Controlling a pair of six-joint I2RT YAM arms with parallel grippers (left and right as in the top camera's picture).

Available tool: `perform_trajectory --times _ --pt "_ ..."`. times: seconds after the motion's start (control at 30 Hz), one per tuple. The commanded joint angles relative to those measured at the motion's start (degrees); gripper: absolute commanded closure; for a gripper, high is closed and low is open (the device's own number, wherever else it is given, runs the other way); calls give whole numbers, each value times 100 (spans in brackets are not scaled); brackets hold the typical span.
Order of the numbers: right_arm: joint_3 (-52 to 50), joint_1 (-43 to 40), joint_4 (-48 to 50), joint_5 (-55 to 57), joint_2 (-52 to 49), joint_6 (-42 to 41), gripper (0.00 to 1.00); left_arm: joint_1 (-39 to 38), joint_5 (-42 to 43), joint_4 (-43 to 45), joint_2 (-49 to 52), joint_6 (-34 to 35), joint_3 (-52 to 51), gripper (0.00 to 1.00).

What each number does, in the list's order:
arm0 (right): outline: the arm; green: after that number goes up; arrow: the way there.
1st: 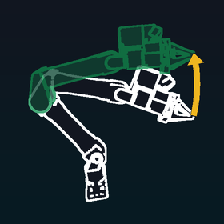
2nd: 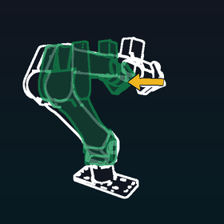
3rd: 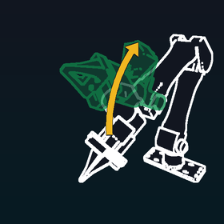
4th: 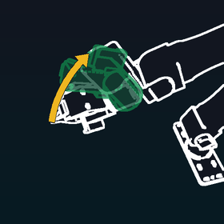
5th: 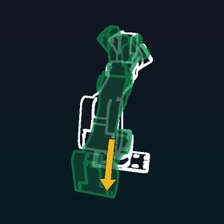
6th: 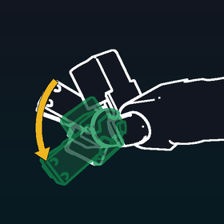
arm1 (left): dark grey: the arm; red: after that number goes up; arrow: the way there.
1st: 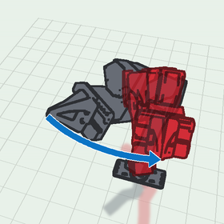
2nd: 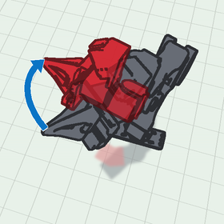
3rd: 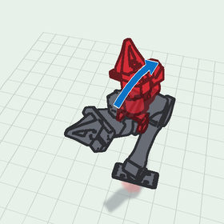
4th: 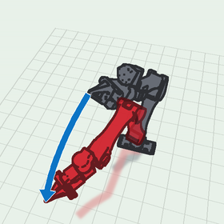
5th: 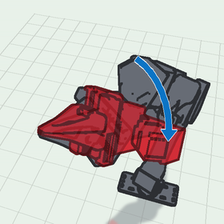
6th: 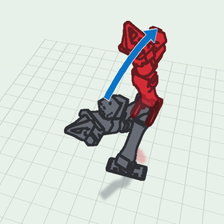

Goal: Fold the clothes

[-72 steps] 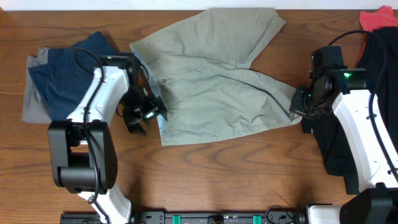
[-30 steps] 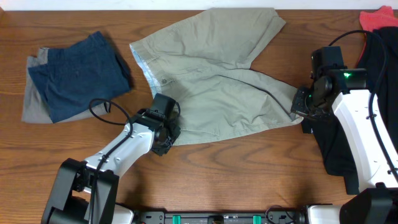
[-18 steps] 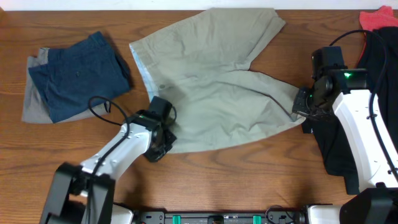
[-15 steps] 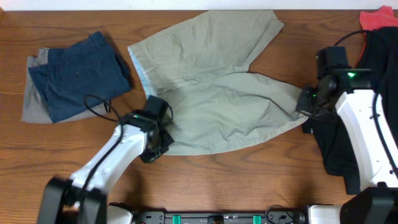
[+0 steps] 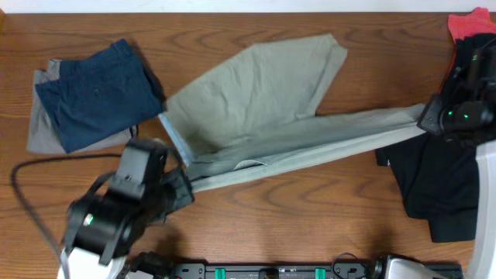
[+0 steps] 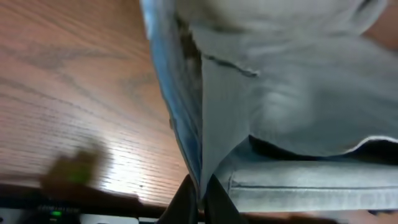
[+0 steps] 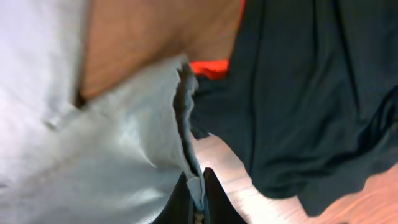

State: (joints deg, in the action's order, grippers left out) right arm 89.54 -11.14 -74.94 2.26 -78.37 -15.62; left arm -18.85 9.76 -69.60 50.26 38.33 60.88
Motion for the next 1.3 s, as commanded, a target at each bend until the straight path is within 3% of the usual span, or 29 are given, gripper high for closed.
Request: perform_trajectory --times 0.0,0.3,0.53,0.87,1.17,1.2,1.27 --pt "411 -103 210 101 61 442 99 31 -302 -101 -299 7 92 94" --pt "444 400 1709 -522 -393 992 99 31 -1561 389 144 804 37 94" --pt "444 1045 3095 -636 -1257 1309 99 157 -2452 1126 1163 1349 31 94" --pt "444 1567 4931 -640 -2785 1311 99 1163 -2420 2527 3012 1344 31 94" --pt "444 1950 6542 -640 -4122 1261 98 1344 -2420 3692 4155 1298 31 88" --pt "444 1982 6673 -640 -4223 1246 88 1344 -2420 3781 4223 1298 31 85" --pt "444 2044 6828 -634 -4374 1248 57 1351 -2420 3912 4277 1298 31 69"
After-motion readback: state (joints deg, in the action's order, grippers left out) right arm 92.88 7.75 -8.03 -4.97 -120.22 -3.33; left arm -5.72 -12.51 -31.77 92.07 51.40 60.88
